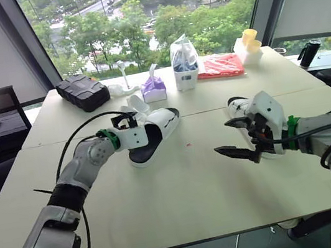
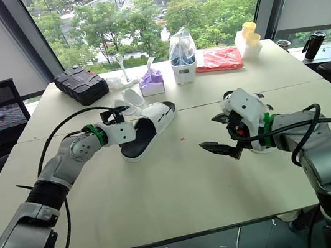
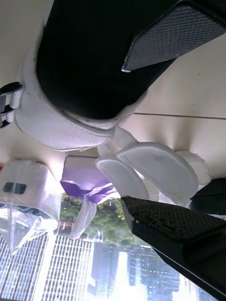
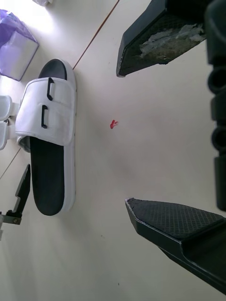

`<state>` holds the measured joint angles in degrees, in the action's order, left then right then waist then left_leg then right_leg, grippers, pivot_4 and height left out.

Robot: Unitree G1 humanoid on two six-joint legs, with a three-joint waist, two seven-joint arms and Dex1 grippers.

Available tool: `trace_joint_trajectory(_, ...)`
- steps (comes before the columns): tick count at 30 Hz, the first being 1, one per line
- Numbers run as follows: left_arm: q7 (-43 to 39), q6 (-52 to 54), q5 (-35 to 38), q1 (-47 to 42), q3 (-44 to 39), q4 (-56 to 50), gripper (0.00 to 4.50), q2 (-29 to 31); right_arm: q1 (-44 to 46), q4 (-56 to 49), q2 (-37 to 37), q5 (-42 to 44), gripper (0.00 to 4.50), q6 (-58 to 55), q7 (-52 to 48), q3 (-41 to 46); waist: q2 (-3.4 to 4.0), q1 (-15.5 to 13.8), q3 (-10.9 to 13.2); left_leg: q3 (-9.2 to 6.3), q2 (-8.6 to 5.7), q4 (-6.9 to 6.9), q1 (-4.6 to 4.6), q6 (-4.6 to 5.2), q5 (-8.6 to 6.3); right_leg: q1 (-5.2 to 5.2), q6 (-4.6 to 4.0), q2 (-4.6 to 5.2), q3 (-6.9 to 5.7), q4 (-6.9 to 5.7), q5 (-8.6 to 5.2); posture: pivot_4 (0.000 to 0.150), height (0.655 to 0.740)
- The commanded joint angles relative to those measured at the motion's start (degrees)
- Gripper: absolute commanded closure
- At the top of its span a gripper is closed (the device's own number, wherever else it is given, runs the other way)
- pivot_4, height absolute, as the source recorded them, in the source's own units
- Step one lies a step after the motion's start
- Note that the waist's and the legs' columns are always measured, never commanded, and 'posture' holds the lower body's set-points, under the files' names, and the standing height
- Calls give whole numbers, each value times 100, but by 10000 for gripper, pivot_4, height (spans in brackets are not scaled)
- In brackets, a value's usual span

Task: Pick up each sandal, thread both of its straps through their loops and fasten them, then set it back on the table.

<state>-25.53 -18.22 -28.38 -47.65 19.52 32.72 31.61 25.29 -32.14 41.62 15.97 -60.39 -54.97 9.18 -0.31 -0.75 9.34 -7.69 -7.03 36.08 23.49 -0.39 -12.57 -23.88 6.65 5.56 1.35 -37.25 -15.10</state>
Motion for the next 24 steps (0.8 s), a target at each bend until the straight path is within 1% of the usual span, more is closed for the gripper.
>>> trace_joint_trajectory(1,503,-187,-235,-514,129,671,390,-306,84,14,130,127,0,220,206,-48,-3,-4,2,0,0,2,0,0,0,1,0,0,-1,0,0,1500,7400)
trace_joint_trajectory(3,839,-293,-462,-784,276,1140,390,-470,78,41,170,189,0,267,289,-77,-10,-9,6,-1,-1,4,0,1,0,5,2,0,-5,0,0,1500,7400)
trace_joint_trajectory(5,1142,-276,-502,-1040,305,1615,390,-704,87,90,210,243,0,326,354,-113,-14,-3,8,-1,-2,6,1,1,0,5,3,0,-6,0,0,1500,7400)
trace_joint_trajectory(10,2115,-167,-1236,-1781,937,2924,390,-1243,50,174,333,280,0,482,546,-240,-22,1,13,0,-3,6,2,4,-1,5,6,-3,-7,0,-1,1500,7400)
trace_joint_trajectory(15,2689,-46,-1429,-2240,1181,3823,390,-1693,-31,198,418,311,0,598,694,-312,-38,6,22,2,-3,5,2,6,-3,4,10,-5,-7,-1,-3,1500,7400)
trace_joint_trajectory(16,2763,-21,-1487,-2292,1246,3930,2734,-1744,-41,192,425,330,0,606,720,-316,-39,9,23,2,-3,5,2,7,-3,3,10,-6,-7,0,-3,1500,7400)
trace_joint_trajectory(18,2915,16,-1561,-2359,1330,4080,8845,-1812,-63,171,436,360,0,612,780,-311,-40,9,23,4,-3,5,3,8,-4,3,11,-6,-7,0,-4,1500,7400)
trace_joint_trajectory(19,2965,43,-1582,-2383,1357,4134,13121,-1838,-72,164,445,372,0,611,806,-303,-41,5,24,3,-3,5,3,8,-4,3,11,-6,-7,-1,-4,1500,7400)
trace_joint_trajectory(21,3031,94,-1607,-2411,1403,4203,23070,-1867,-91,138,460,410,0,599,855,-287,-43,5,25,3,-3,5,3,8,-4,3,11,-6,-7,-1,-4,1500,7400)
trace_joint_trajectory(24,3153,201,-1674,-2400,1467,4268,39630,-1899,-137,96,481,464,0,586,934,-258,-48,1,28,3,-4,5,3,8,-4,3,11,-6,-7,-1,-4,1500,7400)
